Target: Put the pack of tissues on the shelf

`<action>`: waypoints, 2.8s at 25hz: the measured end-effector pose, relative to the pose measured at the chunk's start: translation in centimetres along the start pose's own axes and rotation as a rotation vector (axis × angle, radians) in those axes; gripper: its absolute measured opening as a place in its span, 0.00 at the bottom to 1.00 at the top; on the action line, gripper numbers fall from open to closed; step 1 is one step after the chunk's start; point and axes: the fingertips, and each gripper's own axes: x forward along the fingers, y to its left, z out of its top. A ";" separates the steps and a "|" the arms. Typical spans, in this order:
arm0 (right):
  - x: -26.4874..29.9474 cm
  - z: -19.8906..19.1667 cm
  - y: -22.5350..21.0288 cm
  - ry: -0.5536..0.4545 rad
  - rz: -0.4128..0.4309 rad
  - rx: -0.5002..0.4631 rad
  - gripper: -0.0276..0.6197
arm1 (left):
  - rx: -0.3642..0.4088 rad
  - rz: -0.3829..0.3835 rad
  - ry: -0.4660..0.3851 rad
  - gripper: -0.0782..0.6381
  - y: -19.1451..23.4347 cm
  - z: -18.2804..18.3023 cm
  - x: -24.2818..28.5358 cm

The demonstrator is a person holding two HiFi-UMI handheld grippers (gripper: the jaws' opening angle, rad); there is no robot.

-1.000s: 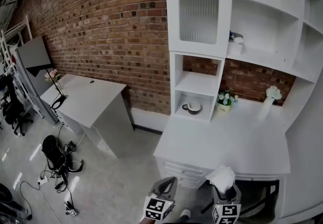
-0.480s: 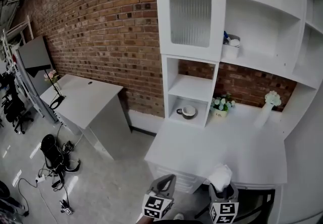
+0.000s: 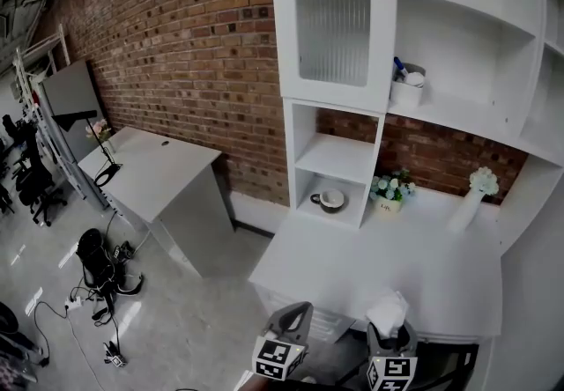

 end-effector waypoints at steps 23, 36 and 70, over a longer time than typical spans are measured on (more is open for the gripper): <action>4.7 2.0 0.1 -0.029 0.010 0.013 0.47 | 0.000 0.022 -0.009 0.13 2.9 0.3 3.3; 10.8 3.8 1.5 -0.022 -0.021 0.028 0.47 | 0.004 -0.017 0.016 0.13 8.1 1.0 7.5; 28.3 18.2 4.4 -0.149 -0.162 -0.020 0.48 | 0.018 -0.185 0.061 0.13 23.0 2.9 17.0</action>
